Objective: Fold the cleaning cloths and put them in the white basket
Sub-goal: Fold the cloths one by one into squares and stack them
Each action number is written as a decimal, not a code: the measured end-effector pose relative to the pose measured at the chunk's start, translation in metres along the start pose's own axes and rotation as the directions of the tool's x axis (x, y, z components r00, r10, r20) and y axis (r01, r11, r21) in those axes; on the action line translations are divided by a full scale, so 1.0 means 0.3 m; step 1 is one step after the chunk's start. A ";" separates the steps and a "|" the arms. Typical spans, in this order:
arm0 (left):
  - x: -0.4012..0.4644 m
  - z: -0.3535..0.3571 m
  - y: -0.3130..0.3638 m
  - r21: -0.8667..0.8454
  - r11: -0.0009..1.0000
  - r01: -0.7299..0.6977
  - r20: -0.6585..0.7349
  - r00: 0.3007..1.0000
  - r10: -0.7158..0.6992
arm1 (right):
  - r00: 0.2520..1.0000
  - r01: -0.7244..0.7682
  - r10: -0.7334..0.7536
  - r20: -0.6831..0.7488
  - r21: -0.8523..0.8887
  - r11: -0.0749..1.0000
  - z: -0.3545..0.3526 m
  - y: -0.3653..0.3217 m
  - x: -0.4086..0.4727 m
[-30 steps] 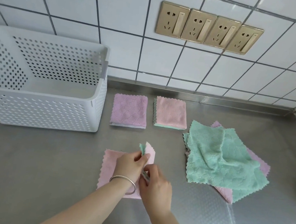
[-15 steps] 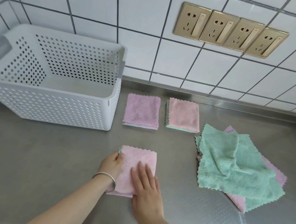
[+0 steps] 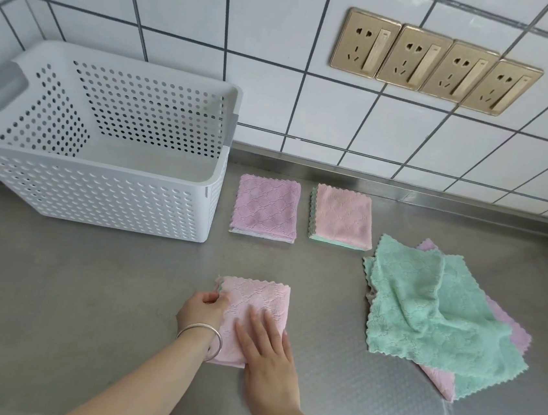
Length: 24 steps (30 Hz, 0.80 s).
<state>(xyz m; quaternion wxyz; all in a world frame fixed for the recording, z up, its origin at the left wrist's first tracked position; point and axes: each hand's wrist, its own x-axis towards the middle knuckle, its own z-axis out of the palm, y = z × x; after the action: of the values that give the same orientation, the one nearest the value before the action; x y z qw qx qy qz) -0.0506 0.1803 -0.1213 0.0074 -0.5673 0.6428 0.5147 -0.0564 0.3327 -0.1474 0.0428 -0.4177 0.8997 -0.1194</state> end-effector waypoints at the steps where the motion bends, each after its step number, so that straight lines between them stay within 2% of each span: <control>1: -0.002 -0.001 0.002 0.000 1.000 -0.009 -0.007 1.000 0.009 | 1.000 0.007 -0.007 0.008 -0.002 1.000 -0.002 0.001 0.000; 7: -0.005 -0.023 -0.005 0.058 0.981 -0.187 -0.103 0.976 0.192 | 1.000 -0.012 0.012 0.003 0.012 1.000 -0.024 0.000 0.000; 11: 0.020 -0.022 -0.030 0.103 0.975 -0.198 -0.112 0.971 0.209 | 0.996 -0.045 0.046 0.080 -0.014 0.999 -0.033 -0.004 0.010; 14: 0.043 -0.018 -0.049 0.162 0.959 -0.233 -0.116 0.960 0.253 | 0.993 -0.015 0.016 0.115 -0.013 1.000 -0.037 -0.003 0.003; 17: 0.057 -0.007 -0.061 0.222 0.924 -0.312 -0.095 0.936 0.339 | 0.999 0.029 -0.030 0.039 0.012 0.999 -0.044 0.014 -0.003; 19: 0.055 -0.005 -0.068 0.246 0.887 -0.391 -0.122 0.896 0.428 | 1.000 -0.006 0.006 0.004 -0.008 1.000 -0.056 0.030 0.019; 21: 0.048 -0.005 -0.096 0.429 0.747 -0.508 -0.137 0.781 0.610 | 0.997 -0.063 0.066 0.026 -0.085 0.994 -0.063 0.044 0.055; 23: 0.027 -0.005 -0.124 0.637 0.508 -0.580 0.017 0.669 0.743 | 0.994 -0.085 0.094 0.059 -0.136 0.987 -0.045 0.057 0.084; 24: 0.017 0.001 -0.142 0.686 0.386 -0.617 0.134 0.628 0.767 | 0.994 -0.077 0.088 0.069 -0.147 0.986 -0.030 0.061 0.093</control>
<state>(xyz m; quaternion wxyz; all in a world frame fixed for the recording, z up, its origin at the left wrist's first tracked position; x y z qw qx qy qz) -0.0213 0.1841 -0.1522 -0.0699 -0.2497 0.9561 0.1363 -0.0897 0.3245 -0.1427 0.0512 -0.3862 0.9203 -0.0364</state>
